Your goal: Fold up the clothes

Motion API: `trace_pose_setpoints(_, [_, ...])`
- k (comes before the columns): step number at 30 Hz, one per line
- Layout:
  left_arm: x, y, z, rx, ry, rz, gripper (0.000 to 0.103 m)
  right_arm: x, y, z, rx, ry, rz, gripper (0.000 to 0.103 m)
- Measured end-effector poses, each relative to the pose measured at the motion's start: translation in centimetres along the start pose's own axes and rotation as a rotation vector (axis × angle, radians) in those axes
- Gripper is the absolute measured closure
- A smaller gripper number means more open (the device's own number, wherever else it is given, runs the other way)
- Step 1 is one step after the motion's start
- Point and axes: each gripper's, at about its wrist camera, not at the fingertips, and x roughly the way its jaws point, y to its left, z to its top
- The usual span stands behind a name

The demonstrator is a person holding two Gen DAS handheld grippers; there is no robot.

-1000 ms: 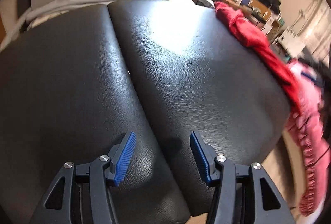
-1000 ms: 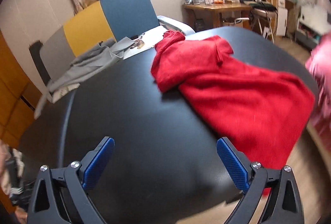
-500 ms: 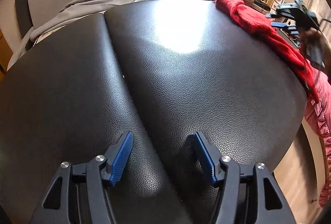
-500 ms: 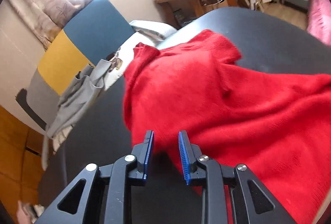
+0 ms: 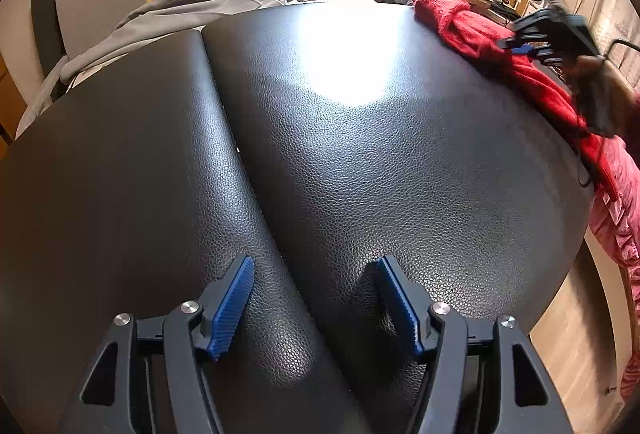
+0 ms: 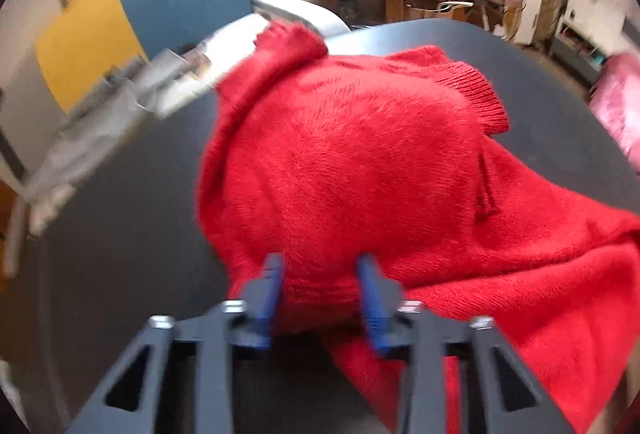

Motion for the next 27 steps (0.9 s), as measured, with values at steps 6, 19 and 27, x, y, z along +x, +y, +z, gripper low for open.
trace_pose_setpoints(6, [0.0,0.3,4.4,-0.165,0.067,-0.273,0.040,-4.7,-1.9,-6.9,0.084,-0.016,0.427,0.101])
trace_pose_setpoints(19, [7.3,-12.0,22.4,-0.189,0.197,-0.652,0.038,-10.3,-9.6,-14.9,0.090,-0.153,0.147,0.037])
trace_pose_setpoints(27, [14.0,-15.1,27.4,-0.200,0.225,-0.628,0.038,-9.8,-12.4,-13.5,0.056,-0.228,0.030,0.019])
